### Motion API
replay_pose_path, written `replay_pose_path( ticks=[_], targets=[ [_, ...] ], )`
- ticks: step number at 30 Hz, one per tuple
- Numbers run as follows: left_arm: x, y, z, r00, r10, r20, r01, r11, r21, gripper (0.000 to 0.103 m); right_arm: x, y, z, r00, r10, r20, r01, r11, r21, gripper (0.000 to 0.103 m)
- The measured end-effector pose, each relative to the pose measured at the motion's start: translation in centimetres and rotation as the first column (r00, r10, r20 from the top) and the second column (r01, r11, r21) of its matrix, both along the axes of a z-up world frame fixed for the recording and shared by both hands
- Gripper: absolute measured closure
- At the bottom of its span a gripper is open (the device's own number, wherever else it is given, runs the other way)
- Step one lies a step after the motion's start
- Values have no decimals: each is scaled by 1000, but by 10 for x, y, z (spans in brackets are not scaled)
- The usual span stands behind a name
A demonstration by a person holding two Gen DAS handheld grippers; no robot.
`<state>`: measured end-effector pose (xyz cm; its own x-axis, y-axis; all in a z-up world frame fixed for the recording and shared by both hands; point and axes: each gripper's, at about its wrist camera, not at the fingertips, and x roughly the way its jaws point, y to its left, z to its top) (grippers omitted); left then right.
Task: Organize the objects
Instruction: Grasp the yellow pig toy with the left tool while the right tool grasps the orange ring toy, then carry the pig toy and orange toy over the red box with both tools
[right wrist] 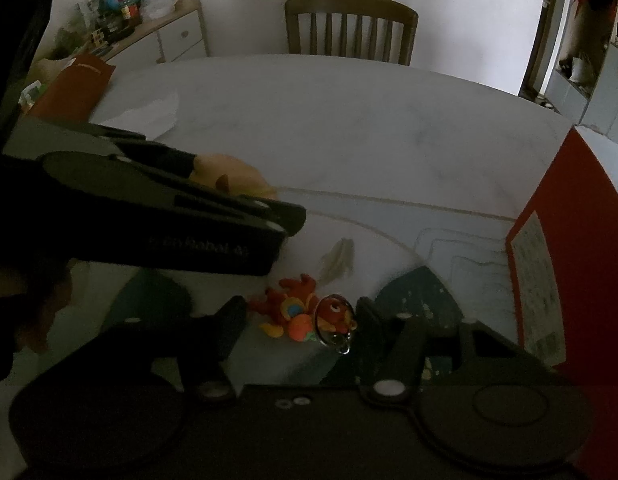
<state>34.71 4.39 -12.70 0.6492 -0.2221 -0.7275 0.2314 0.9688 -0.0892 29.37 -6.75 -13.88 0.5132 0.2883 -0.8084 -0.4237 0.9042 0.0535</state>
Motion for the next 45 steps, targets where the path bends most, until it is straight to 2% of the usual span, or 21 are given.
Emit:
replay_pose_path(
  ticks=[7, 19, 33, 45],
  targets=[
    [-14, 3, 8, 999, 22, -29, -22, 1000, -2, 32, -15, -11, 12, 1000, -13, 6, 13, 1000, 8, 44],
    [-67, -9, 44, 999, 13, -32, -14, 1000, -17, 32, -56, -45, 61, 998, -50, 42, 46, 995, 86, 44],
    [-129, -53, 94, 998, -58, 3, 58, 997, -41, 32, -101, -103, 109, 989, -104, 106, 91, 989, 115, 44],
    [-147, -106, 115, 991, -126, 37, 127, 991, -47, 32, -119, -155, 125, 979, -141, 146, 124, 985, 120, 44]
  ],
)
